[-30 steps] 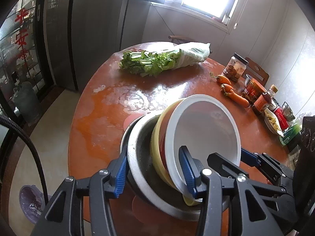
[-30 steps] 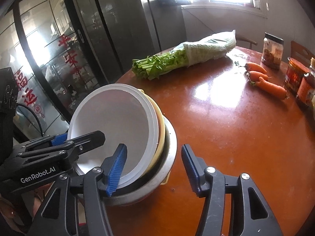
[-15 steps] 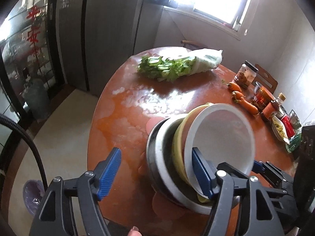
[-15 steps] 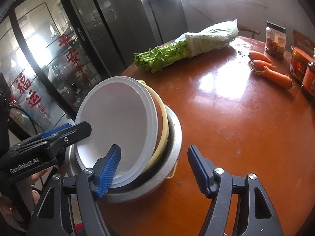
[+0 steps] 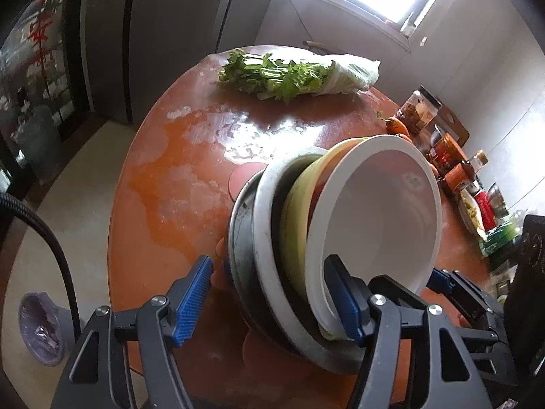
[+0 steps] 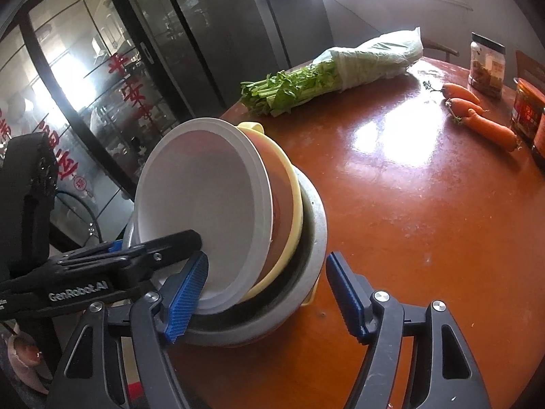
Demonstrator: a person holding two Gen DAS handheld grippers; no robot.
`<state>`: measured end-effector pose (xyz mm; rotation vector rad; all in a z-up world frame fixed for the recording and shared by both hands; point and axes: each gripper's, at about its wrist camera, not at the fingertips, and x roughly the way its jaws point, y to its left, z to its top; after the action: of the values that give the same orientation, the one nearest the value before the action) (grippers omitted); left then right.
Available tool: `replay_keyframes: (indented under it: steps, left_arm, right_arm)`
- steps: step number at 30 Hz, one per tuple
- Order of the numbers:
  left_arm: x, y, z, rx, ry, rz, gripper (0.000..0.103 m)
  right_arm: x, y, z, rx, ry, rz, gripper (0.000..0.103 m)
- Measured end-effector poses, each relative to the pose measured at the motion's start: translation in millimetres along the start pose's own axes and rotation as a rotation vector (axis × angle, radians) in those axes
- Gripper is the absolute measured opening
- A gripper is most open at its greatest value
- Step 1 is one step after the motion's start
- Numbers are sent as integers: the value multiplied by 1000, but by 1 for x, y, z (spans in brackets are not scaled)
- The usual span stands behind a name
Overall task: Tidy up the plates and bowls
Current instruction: 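Carry the bowl stack over the steel tray on the pink plates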
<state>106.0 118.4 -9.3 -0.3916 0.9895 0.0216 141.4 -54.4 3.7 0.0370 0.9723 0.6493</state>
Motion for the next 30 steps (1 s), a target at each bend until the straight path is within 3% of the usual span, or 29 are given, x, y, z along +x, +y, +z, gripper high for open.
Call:
replay_keyframes:
  steps: [13,30]
  left_arm:
    - [18,-30,14,95,11,7,67]
    - [50,-108,17,205,23,-60,67]
  right_arm:
    - [-7,-22,0,30,-25,-21,70]
    - [-45,-89,-14,136,-77,-120,69]
